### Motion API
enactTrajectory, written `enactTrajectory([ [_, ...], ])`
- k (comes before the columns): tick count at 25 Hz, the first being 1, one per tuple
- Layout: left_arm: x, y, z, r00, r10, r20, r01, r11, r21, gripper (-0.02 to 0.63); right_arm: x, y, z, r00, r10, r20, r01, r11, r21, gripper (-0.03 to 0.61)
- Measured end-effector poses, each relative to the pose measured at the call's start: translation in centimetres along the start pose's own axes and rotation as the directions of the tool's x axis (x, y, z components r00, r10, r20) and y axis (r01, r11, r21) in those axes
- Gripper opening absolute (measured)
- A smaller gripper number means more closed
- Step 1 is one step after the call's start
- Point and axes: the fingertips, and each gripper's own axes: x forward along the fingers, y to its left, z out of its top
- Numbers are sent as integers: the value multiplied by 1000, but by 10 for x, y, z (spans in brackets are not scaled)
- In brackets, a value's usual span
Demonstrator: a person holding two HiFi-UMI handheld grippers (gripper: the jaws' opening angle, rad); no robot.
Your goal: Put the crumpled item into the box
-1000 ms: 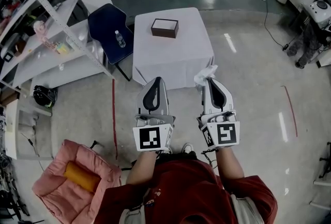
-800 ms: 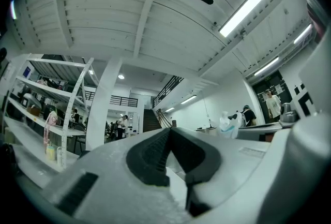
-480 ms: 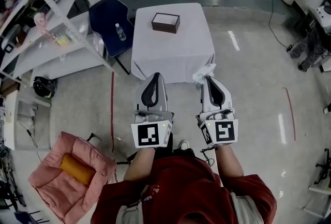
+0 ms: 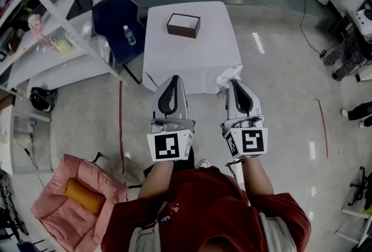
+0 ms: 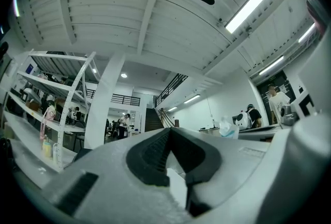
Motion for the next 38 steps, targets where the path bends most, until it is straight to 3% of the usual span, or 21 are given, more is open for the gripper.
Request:
enactTrajectory([
  [22,148,150,-33,1000,-19,-7,19,996,-86,3,213,30,-25,999,-9,-54,7,999,-37,6],
  [28,167,174,-48,998,-61,-28,60,997,-52,3,246,39,-29,999,-22,-47,20,999,-48,6],
  [33,185,191,-47,998,-60,10,61,991,-122,3,265,42,-33,998,-45,-55,41,997,-69,6],
  [38,198,194,-51,997,-77,13,78,988,-131,3,277,38,-30,997,-58,-49,53,994,-95,6],
])
